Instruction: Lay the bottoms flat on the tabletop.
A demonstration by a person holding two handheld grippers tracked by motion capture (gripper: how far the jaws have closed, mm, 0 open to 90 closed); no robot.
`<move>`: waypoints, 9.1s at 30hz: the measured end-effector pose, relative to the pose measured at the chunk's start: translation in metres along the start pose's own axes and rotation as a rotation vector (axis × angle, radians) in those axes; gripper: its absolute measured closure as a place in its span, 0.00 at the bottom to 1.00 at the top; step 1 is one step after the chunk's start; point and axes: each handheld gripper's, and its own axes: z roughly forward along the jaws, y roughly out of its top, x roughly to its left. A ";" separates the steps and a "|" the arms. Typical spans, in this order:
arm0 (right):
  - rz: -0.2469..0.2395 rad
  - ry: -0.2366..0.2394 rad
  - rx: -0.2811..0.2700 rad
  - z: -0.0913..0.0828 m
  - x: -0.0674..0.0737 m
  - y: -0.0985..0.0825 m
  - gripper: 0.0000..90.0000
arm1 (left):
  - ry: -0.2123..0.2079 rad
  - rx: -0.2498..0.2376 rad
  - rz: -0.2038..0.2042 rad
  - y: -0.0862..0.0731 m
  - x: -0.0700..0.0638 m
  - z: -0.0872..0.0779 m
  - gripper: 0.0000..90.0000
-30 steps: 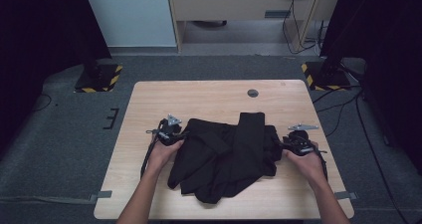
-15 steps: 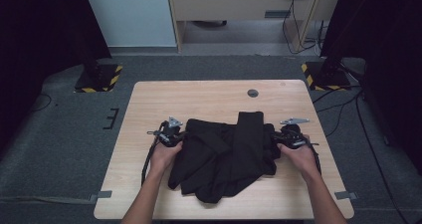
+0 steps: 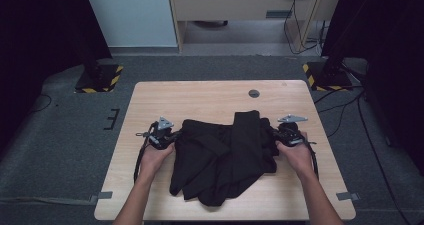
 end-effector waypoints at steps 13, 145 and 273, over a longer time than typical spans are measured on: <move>-0.033 0.038 -0.139 -0.036 0.008 0.027 0.98 | -0.014 -0.104 0.076 0.041 -0.015 -0.043 1.00; -0.065 0.146 -0.029 -0.011 0.042 0.044 0.99 | 0.002 -0.132 0.083 0.022 -0.029 -0.038 1.00; -0.059 0.048 -0.270 -0.075 -0.049 0.148 0.99 | 0.109 -0.187 0.055 0.165 0.024 -0.043 1.00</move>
